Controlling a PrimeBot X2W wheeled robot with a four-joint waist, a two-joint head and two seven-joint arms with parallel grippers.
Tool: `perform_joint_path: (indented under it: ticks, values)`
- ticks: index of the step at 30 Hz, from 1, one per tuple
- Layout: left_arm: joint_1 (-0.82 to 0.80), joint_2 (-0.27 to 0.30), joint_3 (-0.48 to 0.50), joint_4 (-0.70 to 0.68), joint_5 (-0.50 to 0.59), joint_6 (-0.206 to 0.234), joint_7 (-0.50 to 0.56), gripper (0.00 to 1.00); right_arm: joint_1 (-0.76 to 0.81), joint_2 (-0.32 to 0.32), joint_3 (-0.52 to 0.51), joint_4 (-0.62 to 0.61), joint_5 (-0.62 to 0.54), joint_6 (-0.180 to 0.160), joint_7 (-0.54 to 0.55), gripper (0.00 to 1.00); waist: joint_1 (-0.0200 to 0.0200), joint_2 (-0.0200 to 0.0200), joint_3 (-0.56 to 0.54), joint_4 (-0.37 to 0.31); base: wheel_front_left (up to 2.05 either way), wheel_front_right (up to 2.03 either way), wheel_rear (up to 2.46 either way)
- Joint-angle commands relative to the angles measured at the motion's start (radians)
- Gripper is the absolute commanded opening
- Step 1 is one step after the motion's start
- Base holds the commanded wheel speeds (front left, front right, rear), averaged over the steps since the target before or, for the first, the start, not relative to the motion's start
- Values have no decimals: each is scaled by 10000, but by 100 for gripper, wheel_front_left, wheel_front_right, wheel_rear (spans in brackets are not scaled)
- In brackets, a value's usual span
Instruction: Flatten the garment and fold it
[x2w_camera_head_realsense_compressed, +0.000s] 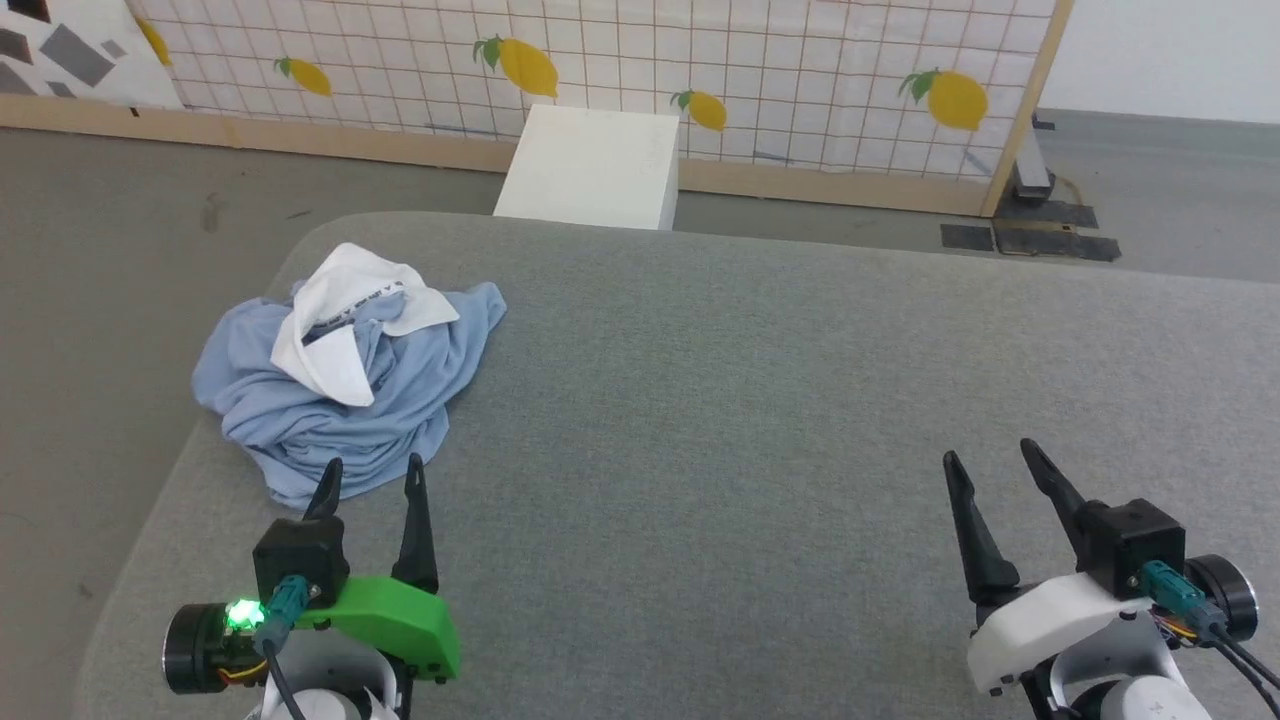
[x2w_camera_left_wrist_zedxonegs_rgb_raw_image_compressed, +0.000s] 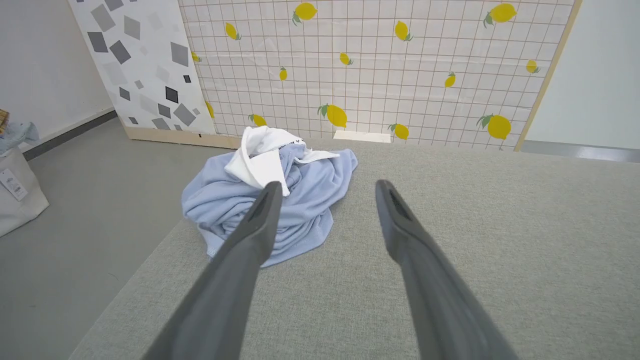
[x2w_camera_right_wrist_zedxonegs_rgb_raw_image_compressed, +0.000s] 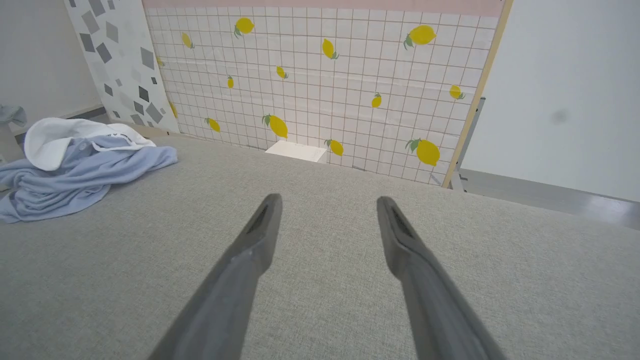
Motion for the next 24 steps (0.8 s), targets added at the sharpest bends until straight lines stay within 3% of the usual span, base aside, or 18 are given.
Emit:
perform_joint_path:
  ticks: [1,24]
  values:
    - [-100,56,-5,42,-178,82,-129,100,-141,7,13,61,71,-5,-117,100,-1,-1,-20,99,0,0,0]
    - [-29,147,-34,367,-572,443,-600,100,-278,11,194,406,316,-8,-523,100,-1,-1,-173,1044,0,0,0]
